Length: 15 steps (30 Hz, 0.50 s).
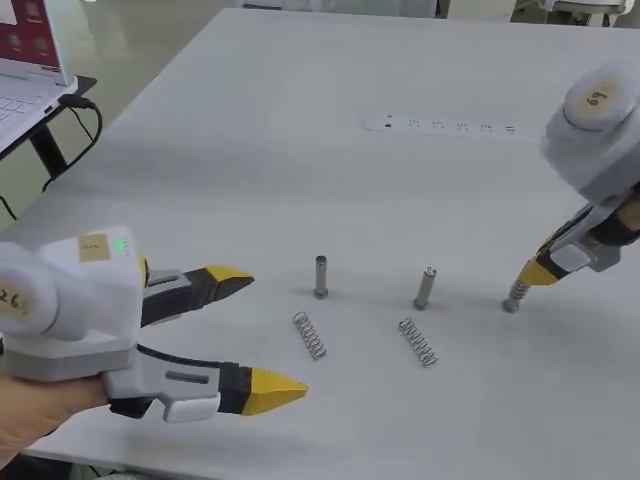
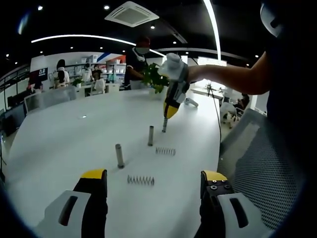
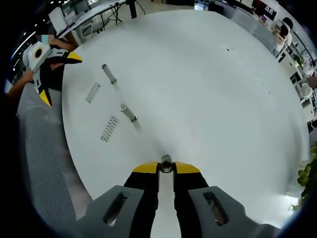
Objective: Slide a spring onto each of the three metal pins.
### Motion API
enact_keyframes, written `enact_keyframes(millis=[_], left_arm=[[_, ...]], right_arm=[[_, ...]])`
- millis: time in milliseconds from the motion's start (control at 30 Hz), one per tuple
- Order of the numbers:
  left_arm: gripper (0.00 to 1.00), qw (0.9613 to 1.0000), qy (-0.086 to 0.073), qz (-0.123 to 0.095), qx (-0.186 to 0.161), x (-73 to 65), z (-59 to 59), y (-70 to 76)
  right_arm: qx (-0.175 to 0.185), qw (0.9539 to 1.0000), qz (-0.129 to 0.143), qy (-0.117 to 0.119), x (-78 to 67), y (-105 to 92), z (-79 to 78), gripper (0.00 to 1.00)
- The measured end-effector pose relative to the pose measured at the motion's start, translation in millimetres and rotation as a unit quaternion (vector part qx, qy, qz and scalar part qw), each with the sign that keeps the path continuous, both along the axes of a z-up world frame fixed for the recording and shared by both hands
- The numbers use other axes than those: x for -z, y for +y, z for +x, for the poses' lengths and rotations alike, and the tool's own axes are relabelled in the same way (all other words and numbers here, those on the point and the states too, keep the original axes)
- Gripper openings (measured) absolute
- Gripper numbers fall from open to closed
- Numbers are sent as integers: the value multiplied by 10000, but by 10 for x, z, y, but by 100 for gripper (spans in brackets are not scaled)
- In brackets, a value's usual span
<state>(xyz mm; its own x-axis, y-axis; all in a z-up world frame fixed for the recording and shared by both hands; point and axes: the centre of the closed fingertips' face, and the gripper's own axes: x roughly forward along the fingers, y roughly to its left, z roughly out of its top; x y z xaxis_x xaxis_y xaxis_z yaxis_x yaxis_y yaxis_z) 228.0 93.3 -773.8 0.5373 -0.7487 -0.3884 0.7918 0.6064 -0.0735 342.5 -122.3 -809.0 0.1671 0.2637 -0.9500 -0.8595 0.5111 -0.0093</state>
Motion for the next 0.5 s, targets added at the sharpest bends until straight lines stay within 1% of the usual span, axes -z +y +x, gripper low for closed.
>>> enact_keyframes(millis=[167, 333, 400, 467, 500], left_arm=[[73, 10000, -10, -5, 2, -11, 2, -5], [73, 10000, -8, -2, 11, -9, -2, -6], [73, 10000, -9, -1, 21, -10, -3, -11], [73, 10000, -14, -10, 23, -14, -1, -14], [73, 10000, -21, -20, 24, -19, 1, -18]], right_arm=[[-72, 9999, -17, 108, 72, 9, -78, 9], [-28, 9999, 104, 85, 27, 33, -109, 13], [-31, 10000, 81, -8, -19, 22, -106, 14], [-69, 9997, 34, -240, -135, 17, -84, 13], [-83, 9993, 120, -346, -233, 56, -91, 13]])
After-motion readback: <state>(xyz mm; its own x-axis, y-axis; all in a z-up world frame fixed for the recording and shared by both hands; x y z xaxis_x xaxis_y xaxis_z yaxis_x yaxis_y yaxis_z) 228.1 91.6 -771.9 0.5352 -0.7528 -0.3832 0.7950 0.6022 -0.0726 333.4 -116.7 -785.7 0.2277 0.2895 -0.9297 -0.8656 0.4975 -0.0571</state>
